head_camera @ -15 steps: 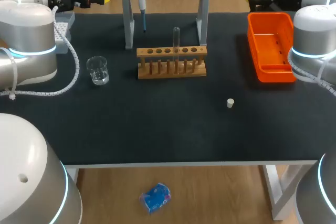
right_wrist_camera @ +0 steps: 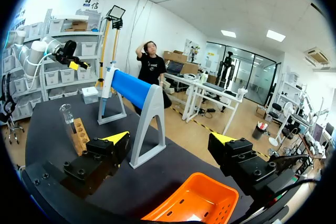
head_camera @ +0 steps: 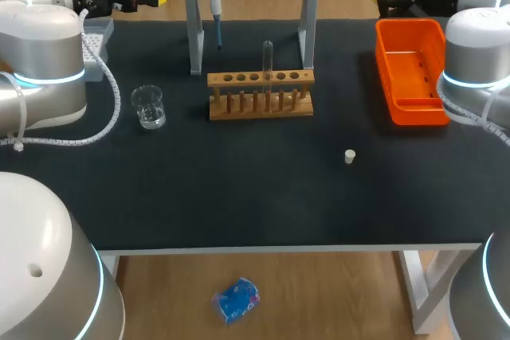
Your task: Invert the test tube, pick up the pipette, mount the tip to pipette, aspirate from beaker and dispense into the tube, eject the tip, return the pipette, and cap with the stopper.
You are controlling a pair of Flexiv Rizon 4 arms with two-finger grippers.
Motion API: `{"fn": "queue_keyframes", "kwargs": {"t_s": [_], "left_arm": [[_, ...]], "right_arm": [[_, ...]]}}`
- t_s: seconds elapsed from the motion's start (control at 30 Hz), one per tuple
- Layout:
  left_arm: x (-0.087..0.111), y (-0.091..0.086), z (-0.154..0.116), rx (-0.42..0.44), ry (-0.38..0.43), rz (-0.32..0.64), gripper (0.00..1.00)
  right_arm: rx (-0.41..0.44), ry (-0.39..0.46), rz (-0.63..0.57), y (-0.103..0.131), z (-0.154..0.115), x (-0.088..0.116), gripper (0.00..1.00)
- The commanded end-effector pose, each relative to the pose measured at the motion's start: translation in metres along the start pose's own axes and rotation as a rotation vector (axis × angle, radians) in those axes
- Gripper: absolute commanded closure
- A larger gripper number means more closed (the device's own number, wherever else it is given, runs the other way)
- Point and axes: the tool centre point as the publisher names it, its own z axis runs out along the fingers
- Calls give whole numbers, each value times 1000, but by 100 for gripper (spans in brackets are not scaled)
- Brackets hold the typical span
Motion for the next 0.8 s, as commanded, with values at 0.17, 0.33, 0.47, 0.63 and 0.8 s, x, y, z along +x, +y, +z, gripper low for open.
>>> {"fn": "queue_keyframes", "kwargs": {"t_s": [0.17, 0.33, 0.47, 0.63, 0.8], "left_arm": [[5, -2, 0, 8, 51, 36, 0], [15, -9, -3, 22, 113, 71, 0], [25, -10, -5, 22, 194, 100, 0], [43, -9, -8, -6, 329, 172, 0], [59, -10, -14, -15, 421, 220, 0]], "right_arm": [[-23, 53, -7, 4, -5, 2, 0], [-65, 144, 2, 14, -16, 9, 0], [-89, 226, -7, 18, -24, 21, 0], [-121, 361, -45, 21, -39, 42, 0], [-162, 435, -49, 30, -58, 55, 0]]}}
